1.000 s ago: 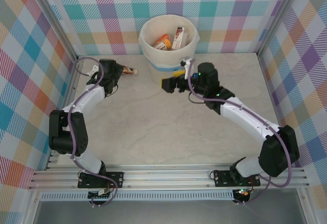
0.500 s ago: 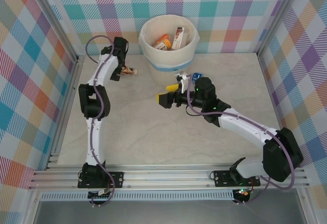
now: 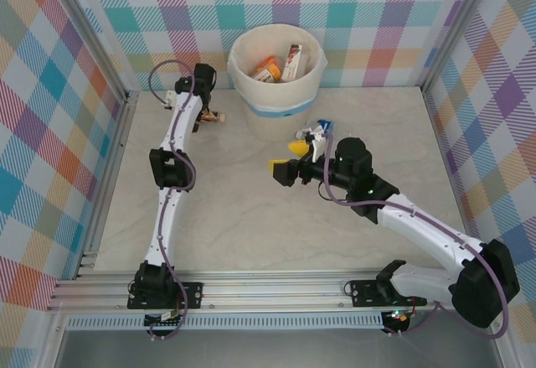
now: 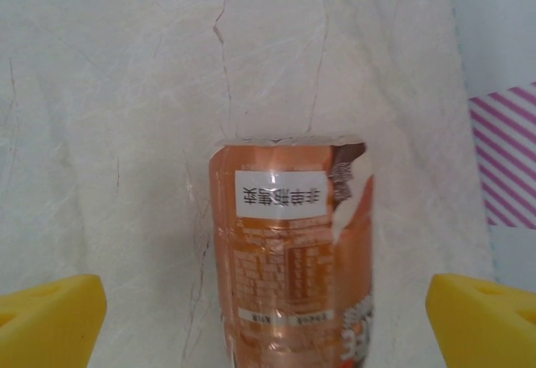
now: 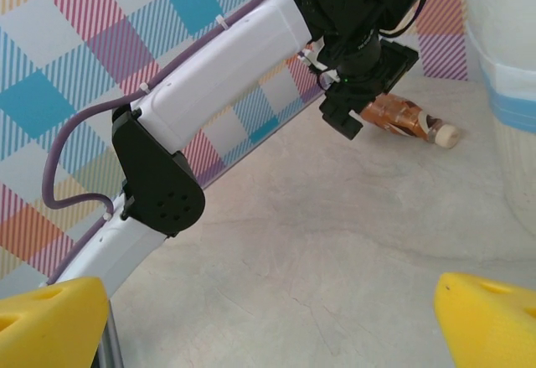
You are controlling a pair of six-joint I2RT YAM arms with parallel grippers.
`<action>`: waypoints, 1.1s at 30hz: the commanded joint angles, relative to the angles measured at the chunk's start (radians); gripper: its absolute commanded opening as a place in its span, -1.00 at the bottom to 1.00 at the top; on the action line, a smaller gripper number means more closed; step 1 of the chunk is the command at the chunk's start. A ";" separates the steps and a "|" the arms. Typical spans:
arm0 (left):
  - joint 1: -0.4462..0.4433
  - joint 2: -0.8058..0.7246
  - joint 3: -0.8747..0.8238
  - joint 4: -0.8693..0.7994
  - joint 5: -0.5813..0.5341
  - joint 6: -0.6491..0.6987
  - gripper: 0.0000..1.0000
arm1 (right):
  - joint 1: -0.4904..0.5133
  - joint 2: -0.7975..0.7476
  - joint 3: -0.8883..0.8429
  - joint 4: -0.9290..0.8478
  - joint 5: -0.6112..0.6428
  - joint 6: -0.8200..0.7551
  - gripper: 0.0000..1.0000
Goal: Put the plastic bottles in the bin
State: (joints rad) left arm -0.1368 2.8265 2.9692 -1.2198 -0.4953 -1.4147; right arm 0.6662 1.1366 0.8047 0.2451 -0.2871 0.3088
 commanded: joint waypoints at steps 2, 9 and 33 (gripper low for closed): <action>-0.001 0.045 0.027 0.060 -0.016 0.048 0.83 | -0.003 -0.022 -0.010 -0.041 0.042 -0.043 0.99; 0.013 0.090 0.027 0.097 0.039 0.139 0.61 | -0.002 -0.018 -0.001 -0.041 0.065 -0.044 0.99; -0.034 0.018 0.213 0.029 0.108 0.888 -0.18 | -0.004 -0.035 -0.021 -0.154 0.488 0.051 0.99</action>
State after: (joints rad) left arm -0.1478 2.9101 3.1081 -1.1984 -0.4011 -0.6552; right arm 0.6662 1.1206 0.7994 0.1345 0.0635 0.3065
